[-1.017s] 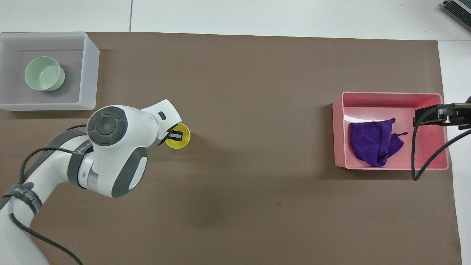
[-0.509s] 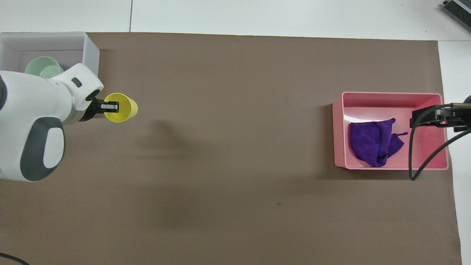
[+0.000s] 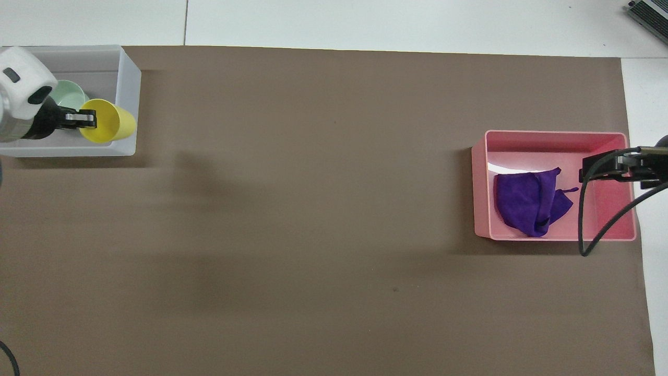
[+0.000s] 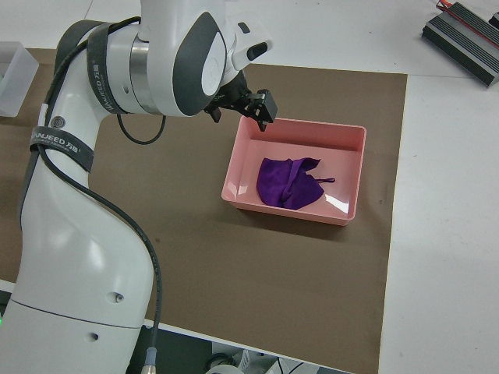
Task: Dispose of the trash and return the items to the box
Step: 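Grasp the yellow cup with the left gripper and lift it toward the clear box, then lower the yellow cup into the green bowl with the left gripper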
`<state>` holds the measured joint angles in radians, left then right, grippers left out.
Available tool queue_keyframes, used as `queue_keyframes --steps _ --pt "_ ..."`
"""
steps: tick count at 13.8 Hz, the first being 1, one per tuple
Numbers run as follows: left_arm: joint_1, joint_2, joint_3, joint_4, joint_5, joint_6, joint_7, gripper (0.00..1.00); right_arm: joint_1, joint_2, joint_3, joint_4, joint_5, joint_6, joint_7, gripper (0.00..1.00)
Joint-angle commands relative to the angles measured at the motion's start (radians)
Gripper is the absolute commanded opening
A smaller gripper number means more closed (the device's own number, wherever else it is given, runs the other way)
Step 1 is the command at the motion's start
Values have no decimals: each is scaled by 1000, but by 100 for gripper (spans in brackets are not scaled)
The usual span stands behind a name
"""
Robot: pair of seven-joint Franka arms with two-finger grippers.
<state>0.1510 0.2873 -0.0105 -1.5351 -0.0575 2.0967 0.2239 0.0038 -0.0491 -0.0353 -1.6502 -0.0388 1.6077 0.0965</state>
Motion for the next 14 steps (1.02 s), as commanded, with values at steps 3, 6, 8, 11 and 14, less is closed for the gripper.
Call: queue_keyframes --steps 3,6,8,11,14 --pt "125 232 -40 304 -13 -98 74 0 -5 -21 6 -20 22 -8 19 100" --pt "200 369 -107 436 -9 -110 74 0 -7 -21 6 -22 22 -11 9 100" --pt "202 429 -112 478 -9 -95 72 0 -5 -25 6 -29 22 -8 11 100" --pt "203 443 -105 472 -9 -83 69 0 -7 -25 6 -28 20 -15 -9 100" --pt "199 434 -97 442 -10 -118 66 0 -19 -25 6 -28 20 -12 -12 100"
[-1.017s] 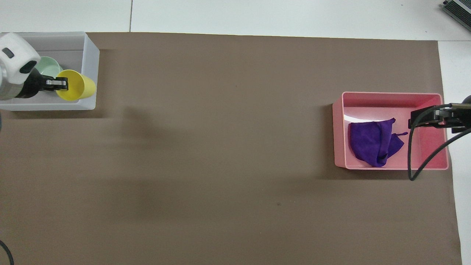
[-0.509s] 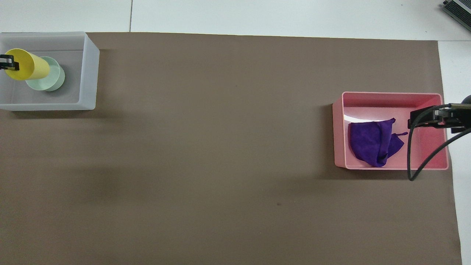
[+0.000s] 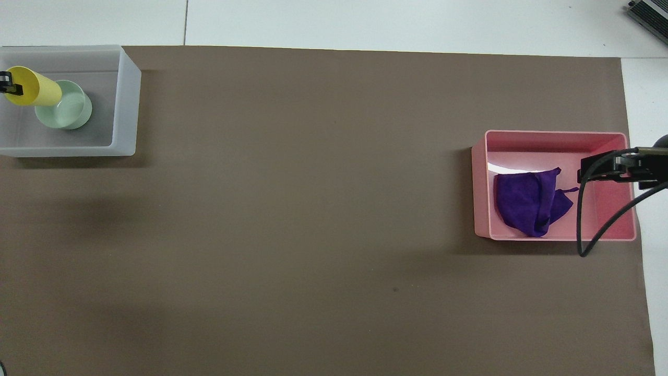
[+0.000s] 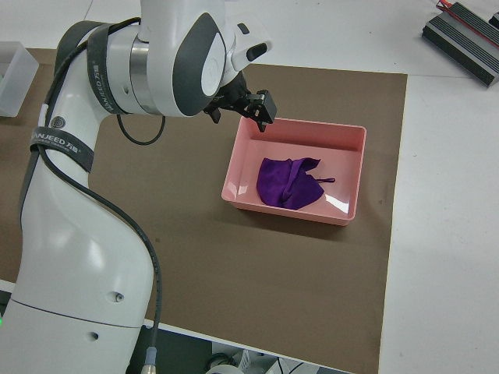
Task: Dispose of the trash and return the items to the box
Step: 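Lower the yellow cup into the green bowl with the left gripper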
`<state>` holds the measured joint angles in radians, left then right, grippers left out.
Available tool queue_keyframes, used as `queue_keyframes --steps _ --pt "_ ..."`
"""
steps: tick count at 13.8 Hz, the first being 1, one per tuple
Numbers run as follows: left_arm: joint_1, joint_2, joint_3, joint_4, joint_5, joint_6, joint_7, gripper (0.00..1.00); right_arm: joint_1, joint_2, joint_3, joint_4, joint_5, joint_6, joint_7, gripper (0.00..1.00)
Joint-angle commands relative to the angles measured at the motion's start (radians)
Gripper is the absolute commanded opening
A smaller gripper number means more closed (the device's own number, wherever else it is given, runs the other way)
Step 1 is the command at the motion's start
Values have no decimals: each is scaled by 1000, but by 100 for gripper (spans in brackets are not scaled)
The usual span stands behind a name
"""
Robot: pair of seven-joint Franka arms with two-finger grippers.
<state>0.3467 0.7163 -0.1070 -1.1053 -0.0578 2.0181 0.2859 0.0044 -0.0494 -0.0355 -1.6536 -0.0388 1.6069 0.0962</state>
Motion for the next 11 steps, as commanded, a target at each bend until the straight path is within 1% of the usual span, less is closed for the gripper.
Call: queue_keyframes --steps 1,3,5,6,7,9,11 --pt "3 0 1 -8 -11 -36 4 0 -20 -24 6 -26 20 -15 -12 100" --pt "-3 -3 10 -36 -10 -22 3 0 -18 -24 5 -28 20 -15 -9 100" --pt "-14 0 30 -36 -8 -18 1 0 -21 -24 5 -28 20 -12 -12 100" --pt "-18 0 36 -41 9 5 2 0 -21 -26 2 -29 20 -16 -12 100" --pt "-18 -1 38 -66 24 29 3 0 -21 -29 2 -32 20 -16 -12 100" --pt "-40 -1 40 -79 62 36 1 0 -21 -29 0 -31 20 -13 -13 100" --pt "-38 -3 40 -82 70 43 3 0 -21 -27 -1 -25 20 -18 -13 100"
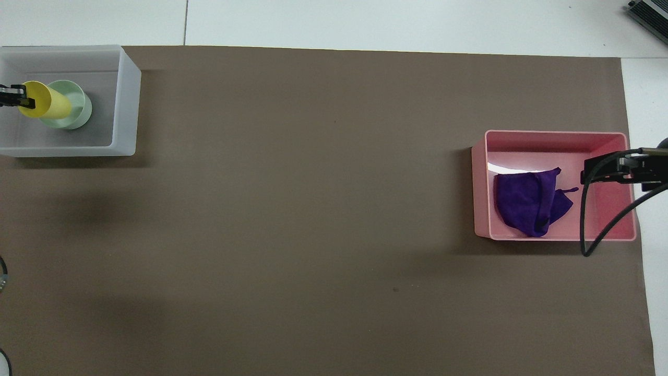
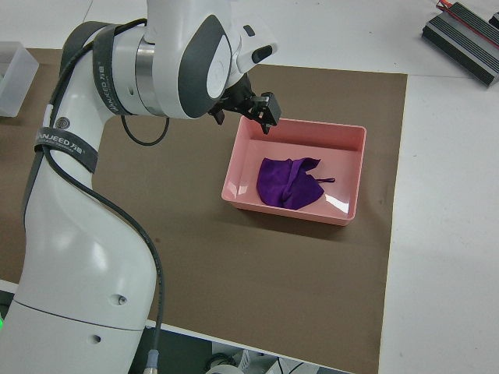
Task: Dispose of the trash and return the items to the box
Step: 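Lower the yellow cup into the green bowl with the left gripper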
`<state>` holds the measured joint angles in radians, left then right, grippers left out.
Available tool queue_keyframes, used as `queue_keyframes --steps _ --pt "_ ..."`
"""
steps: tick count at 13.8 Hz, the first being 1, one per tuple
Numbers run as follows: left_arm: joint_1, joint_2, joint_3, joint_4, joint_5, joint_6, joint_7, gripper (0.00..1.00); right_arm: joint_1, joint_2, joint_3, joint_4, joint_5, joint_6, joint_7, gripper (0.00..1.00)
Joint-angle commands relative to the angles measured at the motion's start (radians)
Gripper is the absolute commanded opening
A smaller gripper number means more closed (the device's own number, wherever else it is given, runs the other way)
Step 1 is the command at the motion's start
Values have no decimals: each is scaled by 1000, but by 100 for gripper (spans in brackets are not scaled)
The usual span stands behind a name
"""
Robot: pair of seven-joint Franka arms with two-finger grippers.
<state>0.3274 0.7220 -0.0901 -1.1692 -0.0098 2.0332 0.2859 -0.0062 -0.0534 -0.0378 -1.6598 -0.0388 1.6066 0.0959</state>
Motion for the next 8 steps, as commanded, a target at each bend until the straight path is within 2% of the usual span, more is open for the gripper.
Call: queue_keyframes --steps 1,2,3,4,5,6,8 --pt "-22 -9 23 -18 27 30 2 0 -11 -25 -1 -14 20 -17 -13 100" --pt "-19 -9 23 -18 33 28 2 0 -11 -25 -1 -11 20 -17 -13 100" --pt "-18 -9 23 -18 36 28 2 9 -11 -25 -1 -12 20 -17 -13 100" --pt "-22 -9 23 -17 47 22 2 40 -11 -23 1 -11 20 -19 -13 100" --pt "-24 -9 23 -17 59 16 2 82 -11 -20 1 -2 23 -39 -15 100" --pt "-24 -9 23 -14 68 10 2 90 -12 -17 -1 11 37 -62 -13 100" --pt "-28 -9 23 -3 71 -5 4 95 -6 -20 -1 9 37 -63 -8 100"
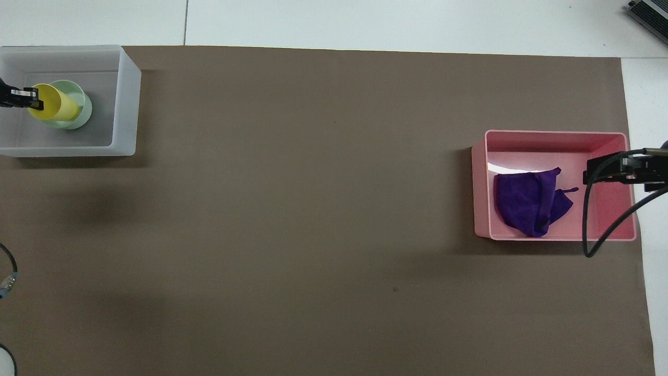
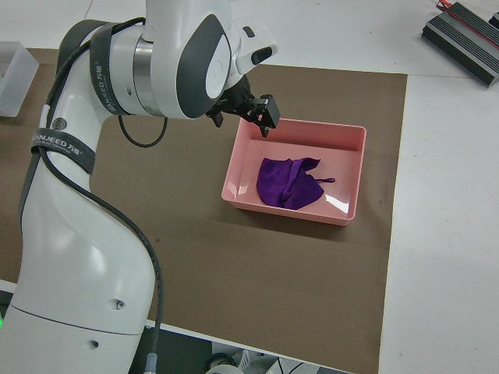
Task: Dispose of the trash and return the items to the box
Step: 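Lower the yellow cup into the green bowl with the left gripper, then open the left gripper and draw it back from the cup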
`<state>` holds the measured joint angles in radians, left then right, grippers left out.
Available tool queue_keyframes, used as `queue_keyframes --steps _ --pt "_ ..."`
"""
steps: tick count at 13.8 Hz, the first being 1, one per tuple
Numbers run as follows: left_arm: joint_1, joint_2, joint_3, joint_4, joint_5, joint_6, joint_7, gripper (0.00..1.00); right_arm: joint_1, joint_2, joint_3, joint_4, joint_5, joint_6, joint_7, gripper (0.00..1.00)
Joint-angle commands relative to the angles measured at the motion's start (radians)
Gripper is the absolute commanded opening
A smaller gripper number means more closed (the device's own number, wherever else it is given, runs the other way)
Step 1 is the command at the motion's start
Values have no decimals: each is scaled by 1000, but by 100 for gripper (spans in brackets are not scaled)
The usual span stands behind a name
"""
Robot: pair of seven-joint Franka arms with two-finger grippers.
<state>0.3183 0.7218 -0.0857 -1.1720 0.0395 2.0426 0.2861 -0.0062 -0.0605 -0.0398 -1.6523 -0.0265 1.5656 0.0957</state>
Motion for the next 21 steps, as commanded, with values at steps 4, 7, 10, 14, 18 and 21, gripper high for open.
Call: queue_keyframes --steps 4,7,10,14,18,21 --pt "-27 -27 11 2 22 -19 13 100 -11 -13 0 3 33 -50 -13 100" --pt "-80 -126 8 -32 14 -18 13 100 -9 -15 6 5 23 -67 -14 100" --pt "-140 -336 7 -257 11 -2 -2 100 -9 -18 6 0 23 -67 -13 100" --pt "-237 -551 6 -464 11 -18 -57 100 -9 -18 6 -1 31 -64 -4 100" --pt "-356 -691 6 -548 11 -97 -172 100 -9 -19 8 -1 31 -62 -2 100" --pt "-424 -729 1 -531 -1 -189 -243 100 -9 -19 6 -1 31 -62 -11 100"
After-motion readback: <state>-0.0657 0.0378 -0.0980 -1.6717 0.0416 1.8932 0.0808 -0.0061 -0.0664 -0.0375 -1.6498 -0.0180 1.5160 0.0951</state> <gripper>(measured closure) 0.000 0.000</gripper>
